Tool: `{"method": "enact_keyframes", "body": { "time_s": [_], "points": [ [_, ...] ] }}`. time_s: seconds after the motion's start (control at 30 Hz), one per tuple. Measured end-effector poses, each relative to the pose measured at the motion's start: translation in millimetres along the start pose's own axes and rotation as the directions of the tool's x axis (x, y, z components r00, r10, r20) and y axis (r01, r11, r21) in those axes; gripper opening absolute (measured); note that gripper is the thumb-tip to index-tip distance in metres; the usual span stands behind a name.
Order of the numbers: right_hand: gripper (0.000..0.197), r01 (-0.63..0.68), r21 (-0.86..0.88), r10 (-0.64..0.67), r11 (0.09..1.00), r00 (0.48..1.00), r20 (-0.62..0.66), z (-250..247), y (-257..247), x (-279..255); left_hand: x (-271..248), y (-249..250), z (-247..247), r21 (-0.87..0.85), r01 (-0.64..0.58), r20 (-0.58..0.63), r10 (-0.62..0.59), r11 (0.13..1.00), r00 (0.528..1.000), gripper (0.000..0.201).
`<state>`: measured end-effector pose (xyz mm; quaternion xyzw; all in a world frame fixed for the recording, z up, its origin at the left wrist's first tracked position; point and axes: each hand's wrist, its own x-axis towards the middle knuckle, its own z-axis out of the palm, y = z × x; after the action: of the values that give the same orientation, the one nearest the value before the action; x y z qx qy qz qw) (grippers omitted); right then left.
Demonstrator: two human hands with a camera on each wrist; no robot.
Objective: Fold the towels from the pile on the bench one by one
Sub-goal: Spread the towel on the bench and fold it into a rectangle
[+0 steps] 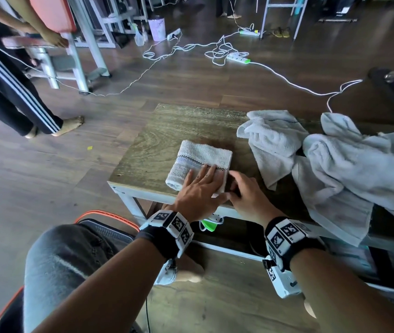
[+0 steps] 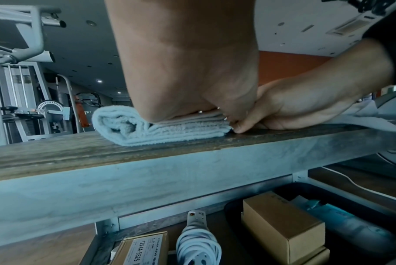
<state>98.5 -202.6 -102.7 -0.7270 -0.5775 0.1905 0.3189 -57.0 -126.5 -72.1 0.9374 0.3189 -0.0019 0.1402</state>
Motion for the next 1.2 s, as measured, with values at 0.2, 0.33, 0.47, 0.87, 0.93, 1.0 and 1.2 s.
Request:
{"method": "enact_keyframes", "body": {
  "time_s": [0.2,0.33,0.47,0.87,0.93,1.0,1.2],
  "points": [
    [0.053,0.057,0.07,-0.058,0.996,0.998,0.01,0.9,3.7,4.9,5.9,1.7,-10.1,-0.139,0.021,0.094,-0.008,0.99,0.996,0.057],
    [0.038,-0.042,0.08,0.045,0.996,0.998,-0.038,1.5,-6.0,3.0,21.2,-14.9,-29.8,-0.342,-0.076,-0.23,-0.006,0.937,0.973,0.033],
    [0.033,-0.071,0.154,0.077,0.985,0.997,-0.031,-6.9,-15.0,-2.1,25.0,-39.1,-18.5,-0.031,0.081,-0.214,-0.086,0.996,0.973,0.053],
    [0.053,-0.029,-0.207,-0.008,0.978,0.984,-0.176,28.1,-39.5,33.9,10.5,-12.2,-0.1,0.045,0.078,-0.295,-0.061,0.996,0.954,0.047],
    [0.069,-0.018,-0.246,-0.012,0.969,0.993,-0.118,30.6,-22.6,26.6,12.4,-15.6,2.1,0.047,0.101,-0.331,-0.08,0.994,0.94,0.042],
    [0.072,-0.003,-0.293,-0.027,0.956,0.995,-0.1,30.0,-17.1,21.7,13.6,-16.9,11.0,0.026,0.136,-0.325,-0.121,0.99,0.938,0.048],
    [0.063,-0.116,-0.366,0.09,0.923,0.992,-0.088,29.2,-20.5,26.1,14.2,-30.8,15.6,-0.102,0.172,-0.201,-0.189,0.98,0.961,0.067]
  ]
}}
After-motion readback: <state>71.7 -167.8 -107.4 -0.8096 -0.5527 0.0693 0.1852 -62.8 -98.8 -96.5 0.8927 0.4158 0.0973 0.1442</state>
